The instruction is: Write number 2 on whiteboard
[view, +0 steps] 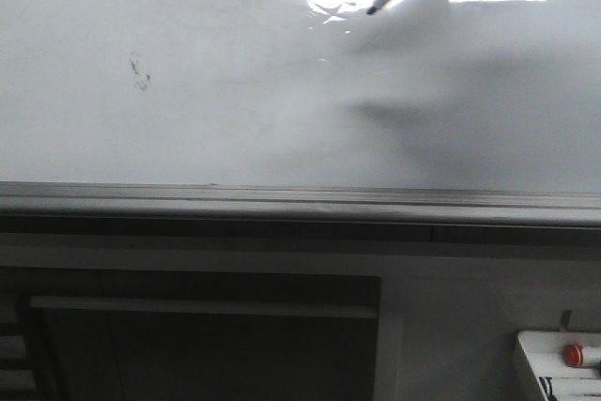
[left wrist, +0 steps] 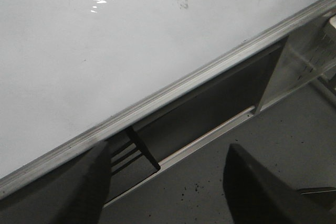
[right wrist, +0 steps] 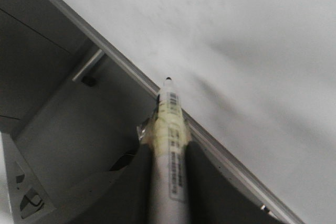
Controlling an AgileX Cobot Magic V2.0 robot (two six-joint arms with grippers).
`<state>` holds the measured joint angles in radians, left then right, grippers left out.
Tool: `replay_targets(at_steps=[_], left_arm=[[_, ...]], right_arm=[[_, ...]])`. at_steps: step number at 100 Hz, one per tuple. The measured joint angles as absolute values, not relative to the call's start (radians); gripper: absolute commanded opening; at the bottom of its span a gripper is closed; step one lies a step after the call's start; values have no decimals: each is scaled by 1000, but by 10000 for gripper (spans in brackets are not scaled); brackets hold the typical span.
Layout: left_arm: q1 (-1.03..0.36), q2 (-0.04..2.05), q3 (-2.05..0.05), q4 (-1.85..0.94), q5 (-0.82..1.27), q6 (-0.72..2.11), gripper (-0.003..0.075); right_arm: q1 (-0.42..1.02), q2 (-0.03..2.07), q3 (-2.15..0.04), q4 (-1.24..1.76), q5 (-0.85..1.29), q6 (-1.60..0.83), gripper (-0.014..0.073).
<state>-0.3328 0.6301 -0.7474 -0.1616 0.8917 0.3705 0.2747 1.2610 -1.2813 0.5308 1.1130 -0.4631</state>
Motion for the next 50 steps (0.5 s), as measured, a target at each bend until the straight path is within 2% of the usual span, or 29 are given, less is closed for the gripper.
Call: replay_targets(at_steps=[24,50], left_arm=[[-333,630,-747,-162,892,371,431],[-333,630,-747,-162,885,369,431]], right_arm=[[276,1428,-1451,624,1195,-520,28],[276,1505,-1486,633,1176,-548,28]])
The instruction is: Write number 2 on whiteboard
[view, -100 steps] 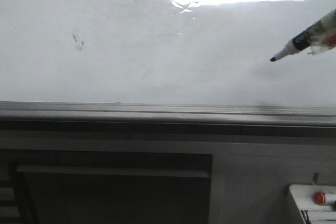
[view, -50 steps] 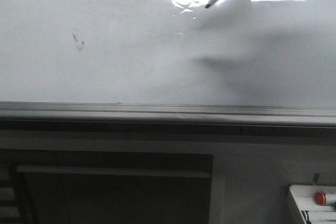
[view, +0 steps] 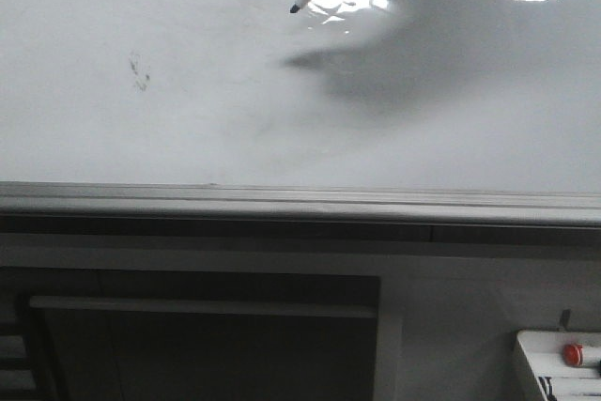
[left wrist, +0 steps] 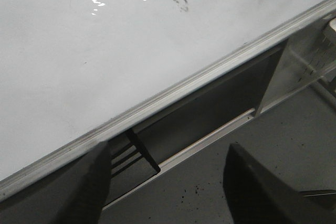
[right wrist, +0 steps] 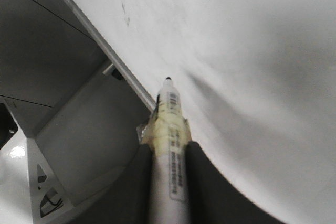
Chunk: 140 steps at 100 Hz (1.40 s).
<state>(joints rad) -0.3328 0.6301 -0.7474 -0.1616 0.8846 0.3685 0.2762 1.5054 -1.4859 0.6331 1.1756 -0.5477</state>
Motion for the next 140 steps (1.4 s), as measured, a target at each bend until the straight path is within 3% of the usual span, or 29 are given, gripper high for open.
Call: replay_targets(at_steps=[83,116,140], left_arm=[[-333,630,-747,-161,859,367,431],[-333,630,-747,-159,859,367,431],[-333,630,-747,-157,859,367,431]], right_arm=[[246,1536,-1481,545,1164,-570,28],[336,1573,-1407,555,1088,-565,27],[298,1572,-1406,563,1116,-565,28]])
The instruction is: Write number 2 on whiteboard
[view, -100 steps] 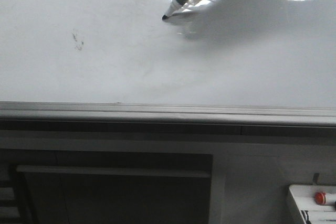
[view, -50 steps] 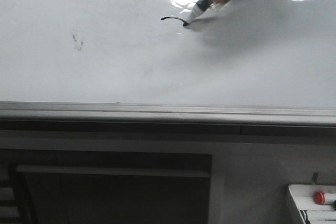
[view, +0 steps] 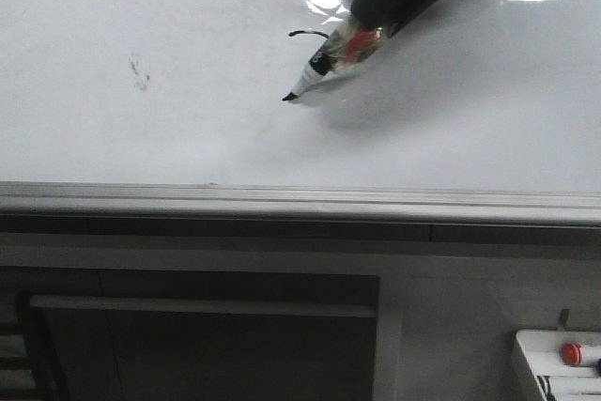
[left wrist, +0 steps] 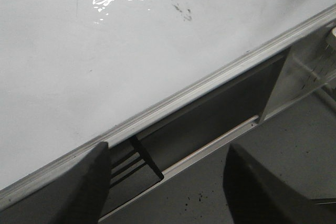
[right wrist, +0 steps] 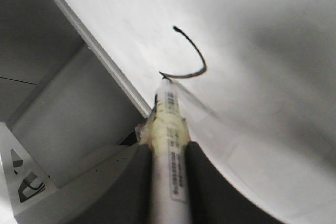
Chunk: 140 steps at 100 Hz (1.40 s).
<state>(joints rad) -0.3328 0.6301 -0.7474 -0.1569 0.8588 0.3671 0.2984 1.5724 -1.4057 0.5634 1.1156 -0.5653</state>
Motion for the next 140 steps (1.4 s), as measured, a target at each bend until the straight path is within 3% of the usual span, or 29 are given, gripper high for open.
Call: replay_targets(at_steps=[62,90,107,140], left_arm=[[-387,659,-766,-213,880,489,431],[-573,835,-854,-292,945,653,431],[-681,944,-890,-320,879,714,431],[-782,1127,-958,-343,774,729,431]], right_arm=[[266,1467,-1406,627,1212,-680,27],[442,1337,-1350,650,1235,-890,27],[549,1323,-1314,650,1242,-966,28],[613,1323,-1314,631,1148,-1030,28]])
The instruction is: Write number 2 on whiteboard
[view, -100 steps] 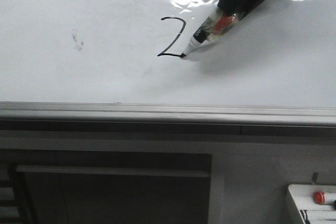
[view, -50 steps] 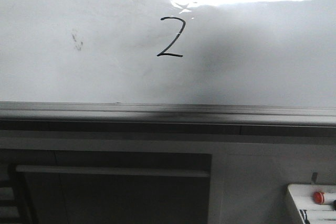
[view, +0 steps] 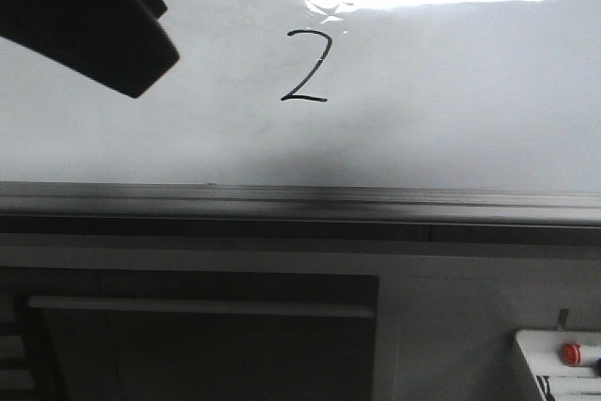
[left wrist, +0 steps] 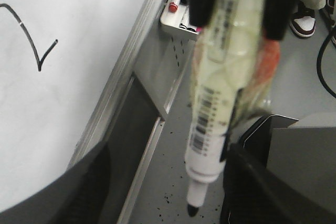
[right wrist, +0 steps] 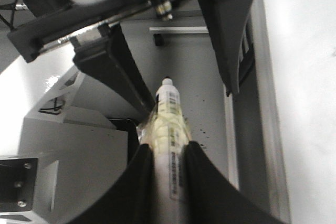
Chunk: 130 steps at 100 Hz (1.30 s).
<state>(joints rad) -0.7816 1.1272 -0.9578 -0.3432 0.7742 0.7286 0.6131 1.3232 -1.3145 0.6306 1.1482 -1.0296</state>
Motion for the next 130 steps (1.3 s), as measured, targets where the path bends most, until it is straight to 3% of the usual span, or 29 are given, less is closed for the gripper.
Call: replay_targets(at_steps=[68,108,130], left_arm=[[-782,1140,-970,-404,742,798,427],[-782,1140,-970,-406,698,798,109],[-782,1140,-970,-406,698,802,20]], right_arm=[[613,1323,-1314,559,1080,-1095,28],[613,1323,-1314,558,1080,-1095,28],[613,1323,-1314,558,1085,-1095,28]])
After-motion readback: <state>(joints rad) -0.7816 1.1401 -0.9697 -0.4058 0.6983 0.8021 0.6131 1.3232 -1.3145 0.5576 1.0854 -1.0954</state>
